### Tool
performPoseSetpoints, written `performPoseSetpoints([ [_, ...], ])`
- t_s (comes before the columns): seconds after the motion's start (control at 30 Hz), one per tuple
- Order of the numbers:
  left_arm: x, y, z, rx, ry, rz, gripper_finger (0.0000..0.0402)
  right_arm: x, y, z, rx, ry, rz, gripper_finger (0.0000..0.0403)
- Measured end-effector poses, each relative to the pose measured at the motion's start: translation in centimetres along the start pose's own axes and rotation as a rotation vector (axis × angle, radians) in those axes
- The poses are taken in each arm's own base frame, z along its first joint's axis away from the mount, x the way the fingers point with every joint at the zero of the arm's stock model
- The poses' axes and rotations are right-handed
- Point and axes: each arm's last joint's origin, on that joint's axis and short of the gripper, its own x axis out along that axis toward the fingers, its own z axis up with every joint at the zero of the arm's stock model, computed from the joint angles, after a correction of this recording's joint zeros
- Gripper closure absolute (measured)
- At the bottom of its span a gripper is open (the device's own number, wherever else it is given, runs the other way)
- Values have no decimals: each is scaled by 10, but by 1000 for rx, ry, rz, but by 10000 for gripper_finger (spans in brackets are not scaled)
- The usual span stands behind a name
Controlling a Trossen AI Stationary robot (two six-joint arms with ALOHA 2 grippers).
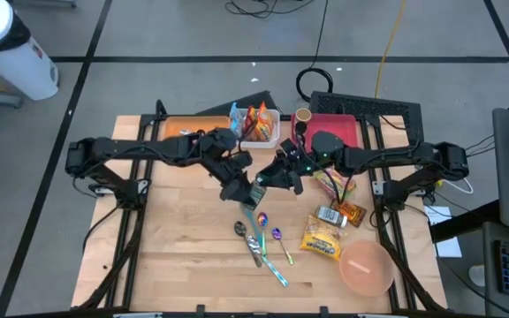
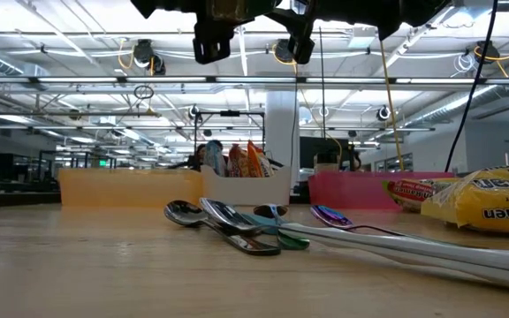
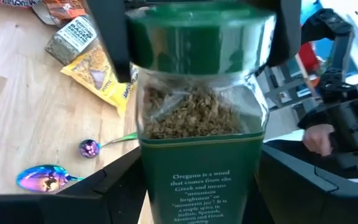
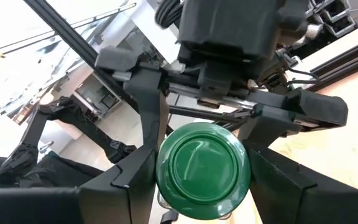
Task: Pick & Place Food Item
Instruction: Put the green spice bottle into the red bin
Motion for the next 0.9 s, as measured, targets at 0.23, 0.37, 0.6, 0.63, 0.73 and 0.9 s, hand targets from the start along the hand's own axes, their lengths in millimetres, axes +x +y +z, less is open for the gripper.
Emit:
performPoseSetpoints([
  [0.23, -12, 10, 7, -34, -10, -20, 118, 0, 0, 0, -2, -4, 3, 204],
  [0.37, -17, 14, 10, -39, -14, -31, 117, -1, -1, 2, -3, -7, 1, 204],
  [0.6, -32, 11, 13, -28, -34, -57, 117, -9, -10, 11, 3, -19, -5, 204],
  [0.63, -36, 9, 13, -19, -49, -49, 117, -11, -11, 13, 1, -22, -3, 204],
  [0.73, -52, 0, 14, 21, -97, -30, 117, -17, -13, 20, 2, -37, 10, 204],
  [0.9, -90, -18, 14, 85, -193, -5, 117, -30, -15, 28, -3, -40, -8, 204],
])
